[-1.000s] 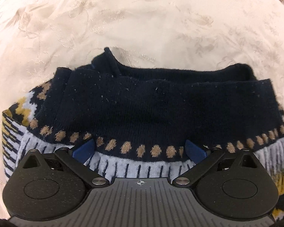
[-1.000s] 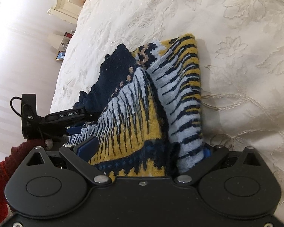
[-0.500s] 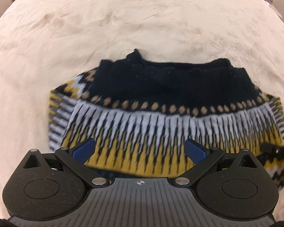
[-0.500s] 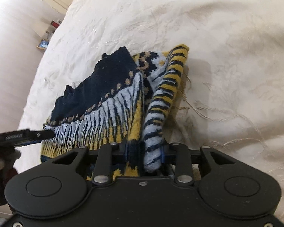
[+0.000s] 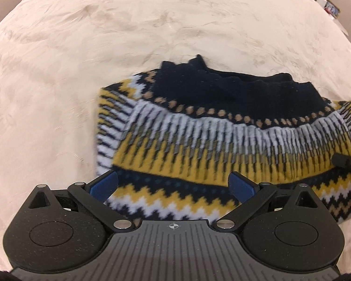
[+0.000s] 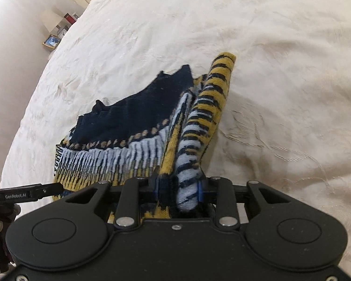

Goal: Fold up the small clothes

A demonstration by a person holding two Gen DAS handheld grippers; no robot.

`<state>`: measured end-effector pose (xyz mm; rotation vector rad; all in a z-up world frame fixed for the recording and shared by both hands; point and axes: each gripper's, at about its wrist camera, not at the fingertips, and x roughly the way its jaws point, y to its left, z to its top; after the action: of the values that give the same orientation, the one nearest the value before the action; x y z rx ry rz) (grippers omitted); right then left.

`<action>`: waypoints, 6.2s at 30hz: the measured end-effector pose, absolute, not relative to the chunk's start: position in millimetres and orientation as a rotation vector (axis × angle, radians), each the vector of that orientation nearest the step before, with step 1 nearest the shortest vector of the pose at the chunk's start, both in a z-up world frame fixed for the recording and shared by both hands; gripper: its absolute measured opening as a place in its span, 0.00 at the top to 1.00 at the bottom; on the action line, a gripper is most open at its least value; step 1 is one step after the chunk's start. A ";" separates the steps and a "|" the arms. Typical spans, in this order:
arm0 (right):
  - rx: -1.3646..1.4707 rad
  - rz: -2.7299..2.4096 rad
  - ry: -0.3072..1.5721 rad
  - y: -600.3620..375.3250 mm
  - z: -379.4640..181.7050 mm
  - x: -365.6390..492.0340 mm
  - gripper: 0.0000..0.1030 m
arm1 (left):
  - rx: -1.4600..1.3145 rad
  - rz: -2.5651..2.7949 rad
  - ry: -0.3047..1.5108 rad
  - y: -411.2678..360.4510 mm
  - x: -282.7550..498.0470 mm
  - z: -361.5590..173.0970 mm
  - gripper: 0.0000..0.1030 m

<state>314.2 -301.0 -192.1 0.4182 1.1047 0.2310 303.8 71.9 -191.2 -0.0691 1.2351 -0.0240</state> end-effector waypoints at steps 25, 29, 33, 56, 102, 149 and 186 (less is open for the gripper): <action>0.312 0.433 1.146 -86.1 -170.1 336.6 0.65 | -0.077 0.024 1.283 194.2 262.9 -199.8 0.01; 0.283 0.450 1.179 -57.0 -186.2 340.9 0.64 | -0.072 0.031 1.294 200.6 263.5 -201.9 0.01; 0.287 0.443 1.198 -44.1 -201.0 345.2 0.62 | -0.067 0.033 1.307 203.1 264.3 -203.8 0.01; -0.105 0.558 0.906 -70.6 -169.6 242.1 0.30 | -0.187 -0.121 1.258 178.0 325.1 -182.4 0.01; -0.161 0.799 0.901 -22.9 -185.2 237.8 0.23 | -0.162 -0.180 1.190 171.0 351.6 -218.4 0.49; 0.360 0.349 1.131 -163.5 -265.2 406.1 0.15 | -0.176 -0.140 1.039 130.0 255.6 -192.4 0.27; 0.438 0.544 1.116 -214.9 -193.8 299.1 0.62 | -0.690 -0.520 1.271 95.0 178.0 -224.3 0.60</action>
<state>299.1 -214.9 -193.8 0.4378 1.1162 0.5444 178.0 95.0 -224.3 -0.6903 1.2709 -0.5204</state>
